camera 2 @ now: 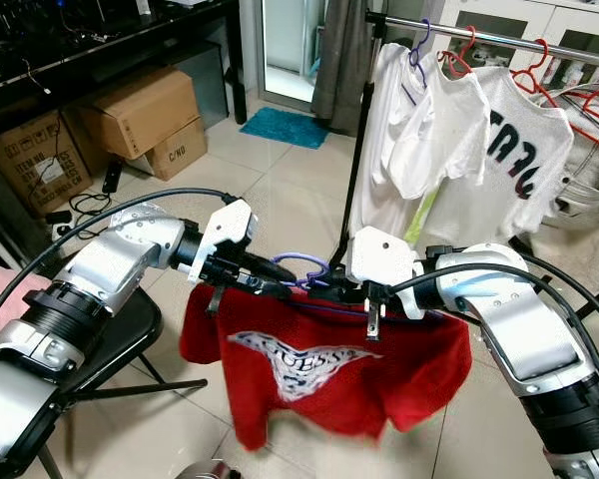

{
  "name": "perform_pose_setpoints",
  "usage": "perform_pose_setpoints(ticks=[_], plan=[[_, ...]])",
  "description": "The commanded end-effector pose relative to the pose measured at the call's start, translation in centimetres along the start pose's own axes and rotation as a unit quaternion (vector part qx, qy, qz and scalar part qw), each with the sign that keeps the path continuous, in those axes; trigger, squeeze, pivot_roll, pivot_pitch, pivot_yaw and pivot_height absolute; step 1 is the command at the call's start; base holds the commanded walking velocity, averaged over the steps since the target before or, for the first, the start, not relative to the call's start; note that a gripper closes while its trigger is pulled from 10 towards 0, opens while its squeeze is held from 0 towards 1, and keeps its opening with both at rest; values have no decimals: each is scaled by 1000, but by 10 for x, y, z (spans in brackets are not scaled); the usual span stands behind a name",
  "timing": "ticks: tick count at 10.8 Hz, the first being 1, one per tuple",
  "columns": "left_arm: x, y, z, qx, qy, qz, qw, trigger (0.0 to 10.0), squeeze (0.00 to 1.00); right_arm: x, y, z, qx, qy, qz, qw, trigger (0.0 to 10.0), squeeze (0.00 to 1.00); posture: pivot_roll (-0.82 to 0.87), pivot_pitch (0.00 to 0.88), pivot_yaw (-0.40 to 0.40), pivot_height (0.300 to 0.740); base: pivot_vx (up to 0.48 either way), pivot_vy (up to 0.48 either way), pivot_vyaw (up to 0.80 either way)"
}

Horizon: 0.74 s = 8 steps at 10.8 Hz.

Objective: Hang hanger

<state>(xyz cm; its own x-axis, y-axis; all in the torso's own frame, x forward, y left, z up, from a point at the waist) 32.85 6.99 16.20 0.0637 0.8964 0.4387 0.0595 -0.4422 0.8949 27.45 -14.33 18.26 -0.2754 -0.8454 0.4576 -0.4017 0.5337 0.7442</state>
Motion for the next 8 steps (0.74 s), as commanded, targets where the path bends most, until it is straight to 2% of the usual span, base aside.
perform_pose_setpoints(ticks=[1, 2, 3, 5, 6, 7, 8], plan=[[3, 0, 4, -10, 11, 25, 1000, 0, 0, -1, 9, -3, 17, 4, -11, 1000, 10000, 0, 102, 12, 34, 740, 0, 0, 0], [4, -5, 5, -12, 16, 42, 999, 0, 0, -1, 11, -4, 19, 2, -14, 1000, 10000, 0, 101, 12, 36, 740, 0, 0, 0], [3, -2, 7, -24, 25, 37, 999, 0, 0, -1, 13, -6, 21, 1, -16, 1000, 10000, 0, 100, 11, 36, 740, 0, 0, 0], [4, 17, 6, -33, 16, -21, 999, 0, 0, 0, 14, -6, 22, 0, -17, 1000, 10000, 0, 100, 10, 35, 740, 0, 0, 0], [6, 22, 4, -36, 12, -38, 999, 0, 0, 0, 14, -7, 13, -3, -19, 1000, 10000, 0, 101, 9, 35, 740, 0, 0, 0], [10, 22, 4, -30, 16, -43, 998, 0, 0, 1, 15, -10, -32, -15, -33, 999, 10000, 0, 101, 7, 35, 740, 0, 0, 0], [20, 16, 8, -16, 37, -47, 998, 0, 0, 5, 15, -8, -42, -10, -36, 998, 10000, 1000, 99, 5, 35, 740, 0, 0, 0]])
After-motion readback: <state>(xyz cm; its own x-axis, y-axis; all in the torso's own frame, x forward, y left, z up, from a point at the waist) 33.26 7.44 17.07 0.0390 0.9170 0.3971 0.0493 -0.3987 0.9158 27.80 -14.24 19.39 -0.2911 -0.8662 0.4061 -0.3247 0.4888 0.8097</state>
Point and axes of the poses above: a point about 5 cm out from each wrist's last joint towards the gripper, its own x axis pointing back from the gripper into the wrist, its own y axis along the axis of the wrist's last joint, z = x × y, the point moved 2 cm from there along -x, pointing out of the wrist towards the gripper, and after that the axes turned 12 degrees about x, right-handed, at the moved point
